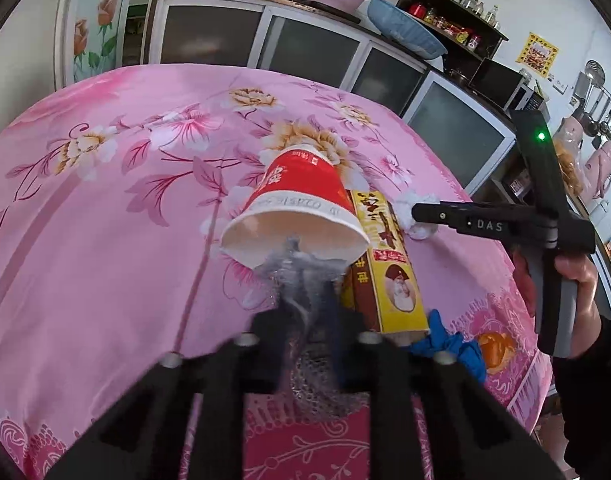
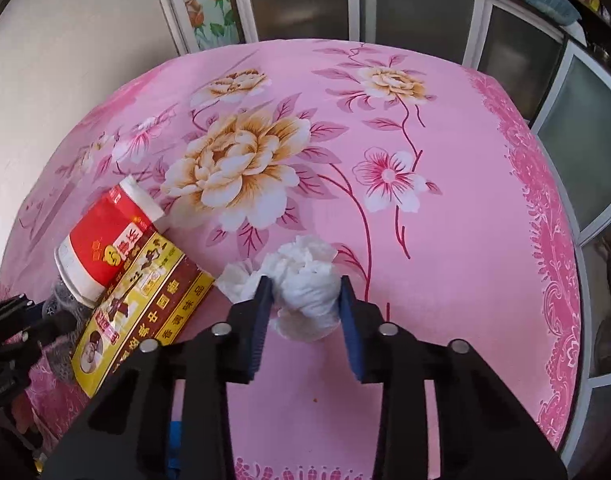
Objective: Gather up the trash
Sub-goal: 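Grasp the silver mesh scrubber with the left gripper while the right grasps a white tissue, then carry the mesh scrubber and tissue over the bin with both grippers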
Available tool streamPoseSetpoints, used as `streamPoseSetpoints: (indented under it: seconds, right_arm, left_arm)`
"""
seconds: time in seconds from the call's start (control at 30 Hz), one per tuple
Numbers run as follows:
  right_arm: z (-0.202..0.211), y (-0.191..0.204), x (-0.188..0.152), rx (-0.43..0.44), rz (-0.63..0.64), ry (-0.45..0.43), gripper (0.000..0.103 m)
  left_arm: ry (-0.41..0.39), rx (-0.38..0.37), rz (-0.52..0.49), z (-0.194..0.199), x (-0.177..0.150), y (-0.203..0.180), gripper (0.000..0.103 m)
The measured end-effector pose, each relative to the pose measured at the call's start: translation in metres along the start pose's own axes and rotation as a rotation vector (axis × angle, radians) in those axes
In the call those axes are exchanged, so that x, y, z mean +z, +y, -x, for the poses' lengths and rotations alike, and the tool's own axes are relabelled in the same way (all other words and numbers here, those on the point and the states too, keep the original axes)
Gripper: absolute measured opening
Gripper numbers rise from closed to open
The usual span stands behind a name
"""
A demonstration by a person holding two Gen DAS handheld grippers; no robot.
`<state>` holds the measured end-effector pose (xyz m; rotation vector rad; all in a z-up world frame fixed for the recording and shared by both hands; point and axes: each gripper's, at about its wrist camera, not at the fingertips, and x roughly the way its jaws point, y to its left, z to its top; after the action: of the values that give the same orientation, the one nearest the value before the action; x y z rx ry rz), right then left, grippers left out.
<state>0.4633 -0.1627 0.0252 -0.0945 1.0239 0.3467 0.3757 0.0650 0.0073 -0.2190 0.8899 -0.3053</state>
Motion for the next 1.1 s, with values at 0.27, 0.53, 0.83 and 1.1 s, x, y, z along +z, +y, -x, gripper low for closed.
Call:
streamPoseSetpoints:
  seconds: [0.27,0.53,0.83,1.1]
  right_arm:
    - [0.024,-0.004,0.0,0.035,-0.033,-0.059,0.023]
    - [0.052,-0.006,-0.008,0.036,-0.048,-0.093,0.023]
    - [0.102,-0.012,-0.039,0.034,-0.075,-0.146,0.023]
    - [0.162,-0.024,-0.088,0.035,-0.121,-0.213,0.023]
  left_arm:
    - [-0.021,-0.025,0.008,0.021,-0.004,-0.002,0.004]
    - [-0.076,-0.031,0.05,0.054,-0.011,0.009,0.004]
    - [-0.103,-0.036,0.034,0.085,-0.032,-0.002,0.004]
    - [-0.13,-0.055,-0.006,0.112,-0.048,-0.03,0.004]
